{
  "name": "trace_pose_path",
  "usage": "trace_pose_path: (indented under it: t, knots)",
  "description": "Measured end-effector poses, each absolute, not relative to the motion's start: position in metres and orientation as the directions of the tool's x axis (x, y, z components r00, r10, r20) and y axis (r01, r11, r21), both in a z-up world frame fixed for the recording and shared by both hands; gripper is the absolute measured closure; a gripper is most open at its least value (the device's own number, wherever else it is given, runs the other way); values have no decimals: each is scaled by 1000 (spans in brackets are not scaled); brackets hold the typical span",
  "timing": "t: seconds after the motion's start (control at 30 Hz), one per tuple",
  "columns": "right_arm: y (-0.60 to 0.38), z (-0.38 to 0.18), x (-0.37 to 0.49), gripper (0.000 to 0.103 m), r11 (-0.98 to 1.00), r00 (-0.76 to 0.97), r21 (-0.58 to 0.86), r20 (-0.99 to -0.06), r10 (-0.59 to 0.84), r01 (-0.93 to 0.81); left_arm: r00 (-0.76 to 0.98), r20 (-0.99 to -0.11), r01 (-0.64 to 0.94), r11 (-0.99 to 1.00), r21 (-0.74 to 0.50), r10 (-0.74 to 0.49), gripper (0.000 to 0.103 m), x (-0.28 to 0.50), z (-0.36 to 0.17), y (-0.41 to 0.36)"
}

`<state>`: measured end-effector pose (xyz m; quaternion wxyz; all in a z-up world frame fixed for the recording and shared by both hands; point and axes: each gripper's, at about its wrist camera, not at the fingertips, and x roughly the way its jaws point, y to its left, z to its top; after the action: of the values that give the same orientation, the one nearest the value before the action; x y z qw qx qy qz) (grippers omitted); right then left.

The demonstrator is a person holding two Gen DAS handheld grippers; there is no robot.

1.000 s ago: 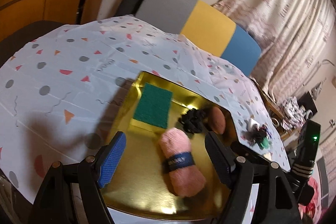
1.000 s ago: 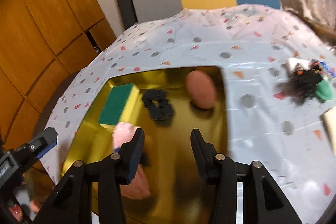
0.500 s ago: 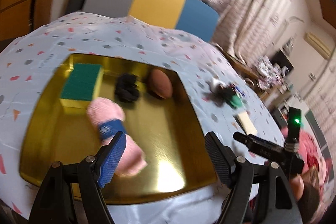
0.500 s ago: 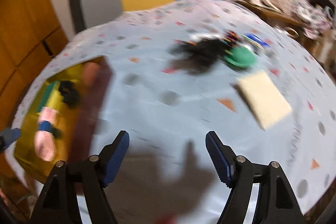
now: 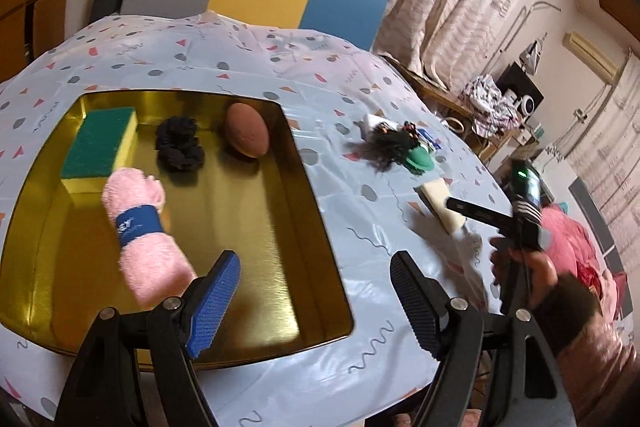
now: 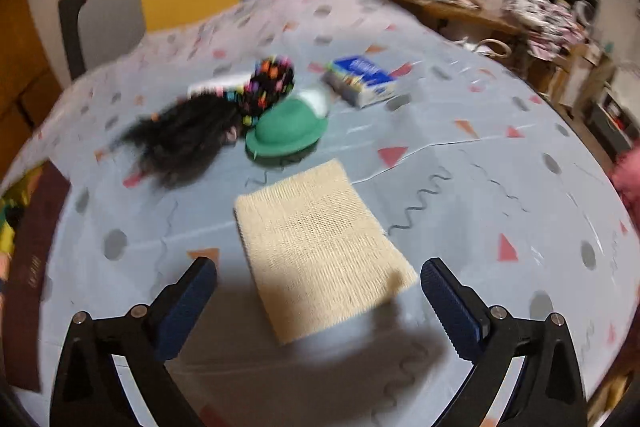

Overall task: Organize rigid objects
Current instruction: 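Grasp the beige burlap pad with the right tool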

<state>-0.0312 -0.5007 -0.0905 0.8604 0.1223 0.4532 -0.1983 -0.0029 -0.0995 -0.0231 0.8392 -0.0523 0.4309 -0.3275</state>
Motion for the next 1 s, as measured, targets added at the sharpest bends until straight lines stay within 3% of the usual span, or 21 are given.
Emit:
trace_pose_path:
  t: [0.2, 0.37, 0.47, 0.73, 1.0]
  knots:
    - [-491, -111, -15, 0, 918, 484, -89, -828, -284, 386, 392, -709, 528, 775, -348, -586, 24, -5, -20, -120]
    - [-505, -123, -23, 3, 909, 536, 27, -815, -222, 417, 365, -728, 550, 765, -334, -581, 24, -1, -19, -142]
    - [-507, -121, -28, 12, 902, 562, 43, -794, -230, 429, 352, -736, 555, 762, -333, -578, 24, 5, -19, -156]
    - [-502, -119, -35, 50, 896, 599, 43, -758, -259, 442, 336, -750, 610, 738, -288, -570, 24, 28, -10, -220]
    - [-516, -119, -48, 59, 869, 653, 153, -723, -227, 471, 333, -785, 669, 717, -193, -522, 24, 73, -22, -315]
